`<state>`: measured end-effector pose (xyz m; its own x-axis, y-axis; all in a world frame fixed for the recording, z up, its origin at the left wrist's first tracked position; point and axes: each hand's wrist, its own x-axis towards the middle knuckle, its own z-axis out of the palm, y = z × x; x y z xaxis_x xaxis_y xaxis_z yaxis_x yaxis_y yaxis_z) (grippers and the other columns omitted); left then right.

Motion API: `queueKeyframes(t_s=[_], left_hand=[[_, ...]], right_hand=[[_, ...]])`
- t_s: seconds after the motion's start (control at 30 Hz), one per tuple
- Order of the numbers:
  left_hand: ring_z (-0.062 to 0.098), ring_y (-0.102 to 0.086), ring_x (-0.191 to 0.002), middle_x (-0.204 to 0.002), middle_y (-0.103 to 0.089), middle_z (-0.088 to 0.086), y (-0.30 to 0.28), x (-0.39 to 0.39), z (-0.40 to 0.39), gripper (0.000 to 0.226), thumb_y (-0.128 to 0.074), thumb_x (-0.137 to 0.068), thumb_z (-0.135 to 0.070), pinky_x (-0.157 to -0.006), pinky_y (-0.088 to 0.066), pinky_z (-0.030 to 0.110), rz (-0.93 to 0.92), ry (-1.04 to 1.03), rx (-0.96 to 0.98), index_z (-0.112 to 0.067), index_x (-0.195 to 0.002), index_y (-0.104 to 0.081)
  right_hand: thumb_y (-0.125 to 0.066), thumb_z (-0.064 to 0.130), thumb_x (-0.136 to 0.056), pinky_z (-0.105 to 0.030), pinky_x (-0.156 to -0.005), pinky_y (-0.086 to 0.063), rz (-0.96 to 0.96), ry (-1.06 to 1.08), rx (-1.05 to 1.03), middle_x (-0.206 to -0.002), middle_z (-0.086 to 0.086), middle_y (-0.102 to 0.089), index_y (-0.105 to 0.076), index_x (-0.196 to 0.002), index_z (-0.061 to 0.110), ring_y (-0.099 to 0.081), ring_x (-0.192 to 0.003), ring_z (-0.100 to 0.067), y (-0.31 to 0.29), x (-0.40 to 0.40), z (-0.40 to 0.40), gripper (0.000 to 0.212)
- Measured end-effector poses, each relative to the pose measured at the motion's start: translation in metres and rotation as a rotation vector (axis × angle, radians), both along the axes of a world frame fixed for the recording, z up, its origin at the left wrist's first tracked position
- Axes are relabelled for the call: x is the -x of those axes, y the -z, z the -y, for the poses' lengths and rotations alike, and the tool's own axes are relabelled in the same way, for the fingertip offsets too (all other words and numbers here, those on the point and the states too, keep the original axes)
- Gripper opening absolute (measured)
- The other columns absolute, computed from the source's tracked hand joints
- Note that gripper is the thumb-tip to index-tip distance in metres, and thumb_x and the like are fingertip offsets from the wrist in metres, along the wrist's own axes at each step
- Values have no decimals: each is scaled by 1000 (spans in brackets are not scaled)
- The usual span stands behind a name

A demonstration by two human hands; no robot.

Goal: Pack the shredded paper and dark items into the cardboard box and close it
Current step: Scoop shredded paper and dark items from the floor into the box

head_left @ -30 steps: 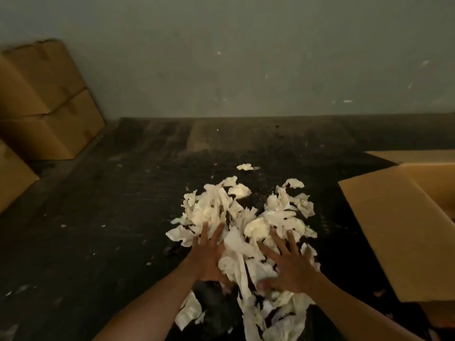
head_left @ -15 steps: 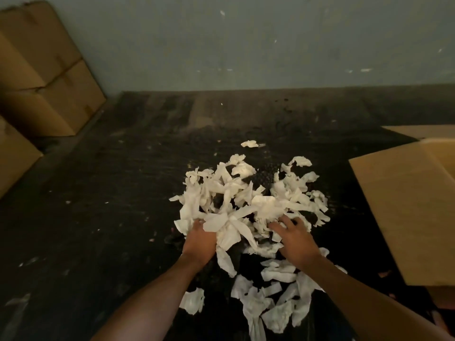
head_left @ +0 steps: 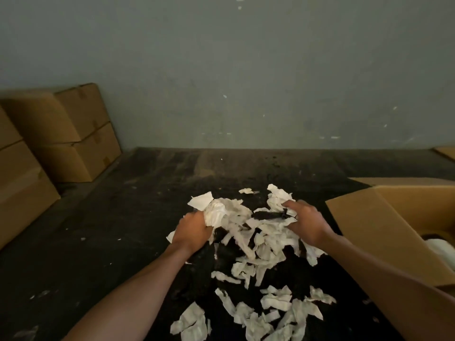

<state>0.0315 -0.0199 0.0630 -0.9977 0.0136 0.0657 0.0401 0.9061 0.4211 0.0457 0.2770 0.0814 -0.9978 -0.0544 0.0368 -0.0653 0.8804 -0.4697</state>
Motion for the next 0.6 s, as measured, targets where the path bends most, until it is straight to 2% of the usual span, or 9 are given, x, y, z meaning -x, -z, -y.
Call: queueKeyframes(t_s=[0.1,0.2,0.33,0.47,0.6], left_hand=[[39,-62,-102,-109,-66,19,-29,-5,-4,28,-57,-92,-26,-83,-48,40,-63,10,9,-3,-108,-60],[38,-64,-98,-106,-67,18,-54,-8,-16,28,-56,-94,-29,-80,-51,41,-129,57,-22,-5,-106,-61],[39,-65,-96,-105,-68,18,-78,-6,-48,31,-56,-94,-32,-78,-52,40,-185,90,-46,-5,-108,-62],[41,-64,-95,-104,-68,19,-96,-3,-98,35,-57,-93,-37,-78,-52,40,-234,148,-75,-6,-109,-63],[35,-66,-90,-100,-70,15,-110,-1,-166,33,-59,-93,-37,-80,-55,44,-246,228,-107,-9,-109,-64]], right_hand=[[-72,13,-85,-29,-77,-46,-56,29,-4,-128,-7,-55,-52,-137,25,-56,-96,-19,-29,-12,-13,57],[-71,12,-84,-36,-90,-49,-92,91,-4,-131,-8,-56,-52,-138,23,-57,-113,-26,-54,-26,-32,58],[-72,13,-85,-37,-95,-47,-132,162,-16,-135,-9,-56,-52,-139,22,-55,-120,-28,-82,-41,-68,59],[-72,16,-84,-37,-90,-46,-209,235,-23,-130,-12,-61,-56,-136,20,-57,-116,-30,-102,-52,-120,55],[-72,19,-84,-35,-80,-44,-253,294,-26,-123,-12,-64,-59,-133,20,-59,-108,-33,-115,-63,-180,50]])
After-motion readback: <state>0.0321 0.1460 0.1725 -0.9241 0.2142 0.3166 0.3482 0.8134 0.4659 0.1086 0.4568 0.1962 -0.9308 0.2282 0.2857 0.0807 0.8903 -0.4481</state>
